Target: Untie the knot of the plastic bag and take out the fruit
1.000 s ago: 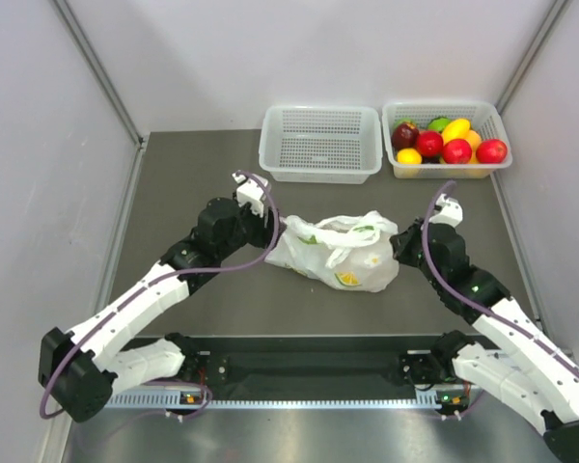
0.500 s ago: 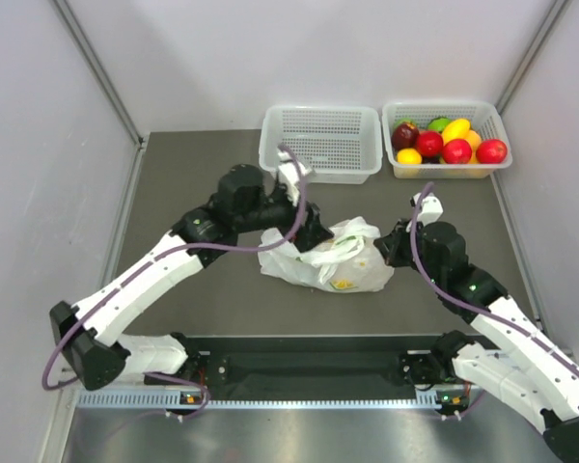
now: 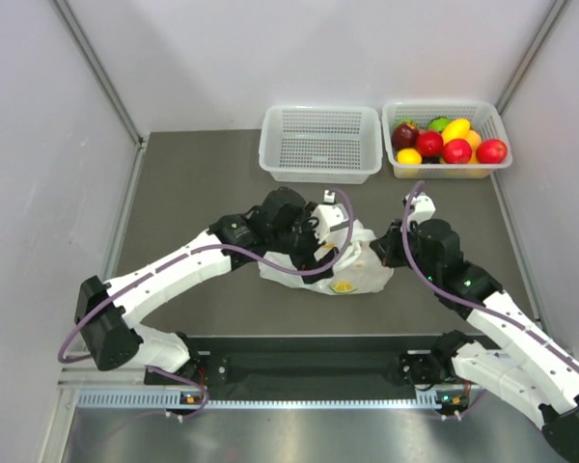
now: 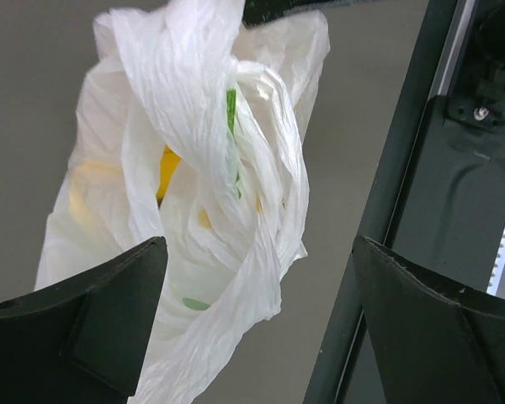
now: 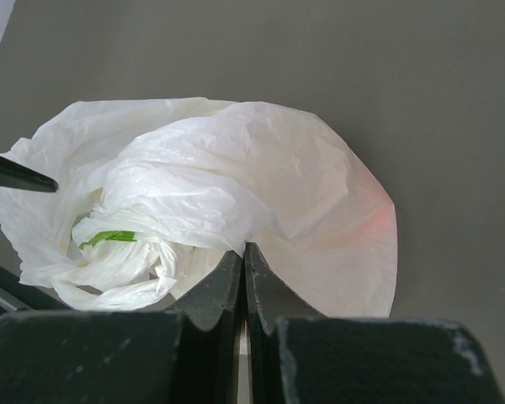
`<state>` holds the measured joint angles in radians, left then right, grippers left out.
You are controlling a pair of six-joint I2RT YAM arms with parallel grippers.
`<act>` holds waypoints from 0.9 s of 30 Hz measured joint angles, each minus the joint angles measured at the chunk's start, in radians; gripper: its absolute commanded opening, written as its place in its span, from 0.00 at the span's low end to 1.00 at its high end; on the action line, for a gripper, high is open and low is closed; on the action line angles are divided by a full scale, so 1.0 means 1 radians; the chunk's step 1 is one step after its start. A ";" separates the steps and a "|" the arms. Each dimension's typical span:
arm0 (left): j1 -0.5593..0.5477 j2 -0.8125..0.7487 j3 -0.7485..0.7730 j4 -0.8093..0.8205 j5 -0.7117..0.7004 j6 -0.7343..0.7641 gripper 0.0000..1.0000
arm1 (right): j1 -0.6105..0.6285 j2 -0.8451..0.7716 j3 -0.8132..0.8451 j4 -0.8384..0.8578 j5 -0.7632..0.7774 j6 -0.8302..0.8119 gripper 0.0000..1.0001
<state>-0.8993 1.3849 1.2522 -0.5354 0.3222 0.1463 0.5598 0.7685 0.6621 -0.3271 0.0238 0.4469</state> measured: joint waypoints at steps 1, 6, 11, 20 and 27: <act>-0.005 0.006 -0.008 -0.001 -0.003 0.006 0.92 | 0.000 0.001 0.000 0.001 0.000 0.000 0.00; -0.031 0.040 -0.048 0.001 -0.026 0.013 0.80 | 0.000 0.006 0.005 0.004 -0.001 0.001 0.00; -0.050 0.061 -0.076 -0.001 -0.065 0.006 0.27 | 0.000 0.019 0.025 0.006 0.000 0.003 0.00; -0.051 -0.086 -0.176 0.055 -0.199 -0.016 0.00 | 0.000 0.026 0.028 0.002 0.055 0.049 0.00; -0.053 -0.334 -0.334 0.185 -0.393 -0.084 0.00 | -0.004 -0.031 0.018 -0.039 0.178 0.193 0.07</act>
<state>-0.9520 1.0508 0.9180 -0.3504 -0.0708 0.0628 0.5556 0.7372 0.6804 -0.3664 0.2020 0.6395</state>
